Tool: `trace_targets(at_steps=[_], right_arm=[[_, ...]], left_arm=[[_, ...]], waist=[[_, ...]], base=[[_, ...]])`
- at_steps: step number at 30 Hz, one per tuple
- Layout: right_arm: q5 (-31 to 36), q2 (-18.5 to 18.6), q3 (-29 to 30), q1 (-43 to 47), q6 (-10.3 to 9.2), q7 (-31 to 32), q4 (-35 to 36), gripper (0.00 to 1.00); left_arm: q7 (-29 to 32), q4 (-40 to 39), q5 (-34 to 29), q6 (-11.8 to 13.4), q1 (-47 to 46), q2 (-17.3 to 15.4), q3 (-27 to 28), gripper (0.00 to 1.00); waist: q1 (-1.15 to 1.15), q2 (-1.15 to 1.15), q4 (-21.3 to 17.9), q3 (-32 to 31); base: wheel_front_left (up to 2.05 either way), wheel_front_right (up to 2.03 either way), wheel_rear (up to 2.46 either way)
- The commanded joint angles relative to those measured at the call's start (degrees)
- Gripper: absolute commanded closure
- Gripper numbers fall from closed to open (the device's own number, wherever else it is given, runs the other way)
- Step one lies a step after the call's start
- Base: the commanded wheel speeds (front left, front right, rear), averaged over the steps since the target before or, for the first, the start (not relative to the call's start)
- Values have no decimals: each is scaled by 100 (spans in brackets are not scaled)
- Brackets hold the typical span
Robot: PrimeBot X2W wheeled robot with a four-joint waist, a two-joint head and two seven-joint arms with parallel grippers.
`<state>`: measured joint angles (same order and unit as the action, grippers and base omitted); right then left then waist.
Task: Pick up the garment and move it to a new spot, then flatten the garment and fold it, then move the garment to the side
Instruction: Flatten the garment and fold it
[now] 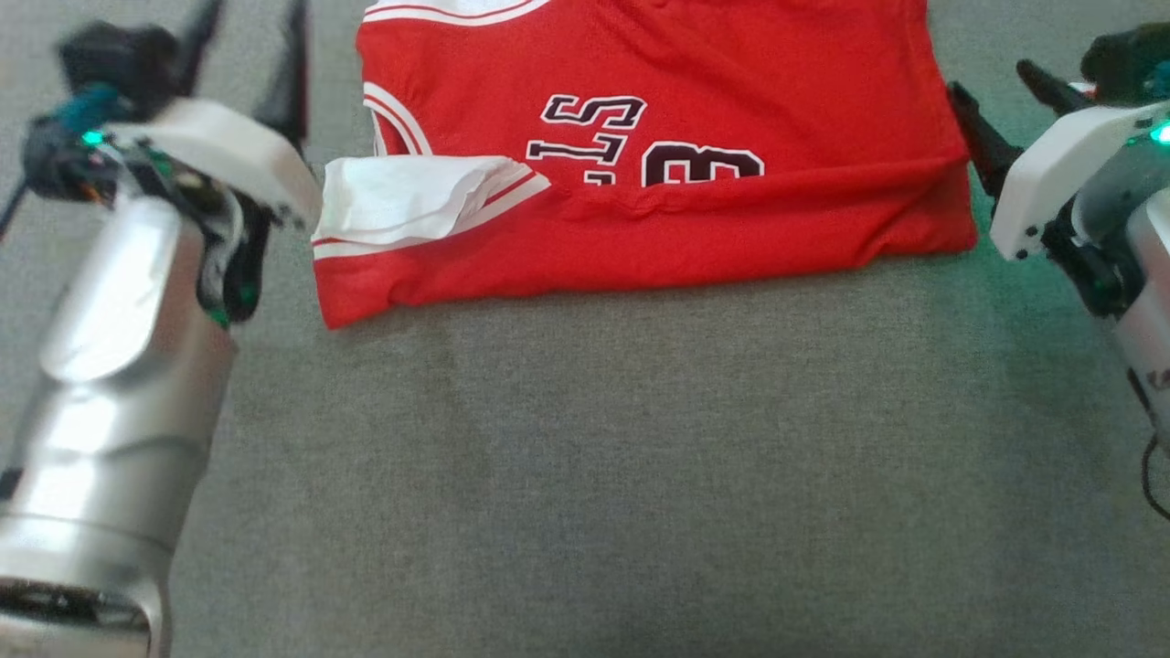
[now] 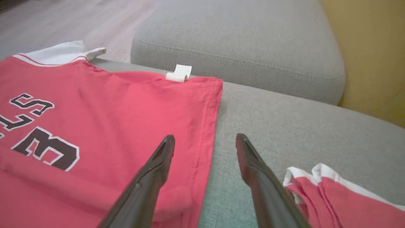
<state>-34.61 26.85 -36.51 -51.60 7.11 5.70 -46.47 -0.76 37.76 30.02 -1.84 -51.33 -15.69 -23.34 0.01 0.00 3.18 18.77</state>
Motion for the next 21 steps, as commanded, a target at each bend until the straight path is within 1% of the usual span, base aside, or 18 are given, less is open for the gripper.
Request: trace_targets(at_steps=[1, 6, 7, 8, 9, 10, 11, 13, 16, 18, 21], right_arm=[[37, -32, 55, -18, 37, -209, 42, 0], [220, -161, 311, 56, 37, -1253, 1, 0], [220, -161, 311, 56, 37, -1253, 1, 0], [289, -181, 383, 90, 37, -1505, 25, 0], [385, -278, 599, 199, 37, -1846, 106, 0], [441, -343, 730, 281, 37, -1941, 185, 0], [523, -412, 871, 377, 37, -2001, 286, 0], [717, -563, 1222, 632, 37, -2053, 525, 0], [1091, -884, 1877, 1172, 37, -2065, 1072, 0], [1403, -1164, 2294, 1650, 37, -2067, 1405, 0], [1831, -1673, 2839, 2374, 37, -2068, 1721, 0]], left_arm=[[-267, -52, 57, 68, -201, -180, 287, 0], [-1118, 62, 112, 66, -19, -61, 448, 0], [-1118, 62, 112, 66, -19, -61, 448, 0], [-1215, 14, 120, 66, 79, -43, 479, 0], [-1350, -185, 94, 81, 335, -20, 546, 0], [-1385, -327, 69, 83, 503, -3, 578, 0], [-1405, -495, 31, 93, 693, 8, 616, 0], [-1418, -976, -84, 204, 1102, 58, 803, 0], [-1421, -1776, -328, 300, 1852, 239, 1091, 0], [-1421, -2174, -541, 336, 2363, 380, 1206, 0], [-1422, -2450, -808, 408, 3037, 595, 1358, 0]], waist=[[-1, 0, 3, -53], [-1, 0, -1, -294], [-1, 0, -1, -294], [-1, 0, -8, -345], [-1, 0, -25, -456], [-1, 0, -35, -521], [-1, 0, -52, -585], [-1, 0, -75, -703], [-1, 0, -103, -880], [-1, 0, -115, -996], [-1, 0, -128, -1159]], base=[[0, 0, 0], [0, 0, 0], [0, 0, 0], [0, 0, 0], [0, 0, 0], [0, 0, 0], [0, 0, 0], [0, 0, 0], [0, 0, 0], [0, 0, 0], [0, 0, 0]])
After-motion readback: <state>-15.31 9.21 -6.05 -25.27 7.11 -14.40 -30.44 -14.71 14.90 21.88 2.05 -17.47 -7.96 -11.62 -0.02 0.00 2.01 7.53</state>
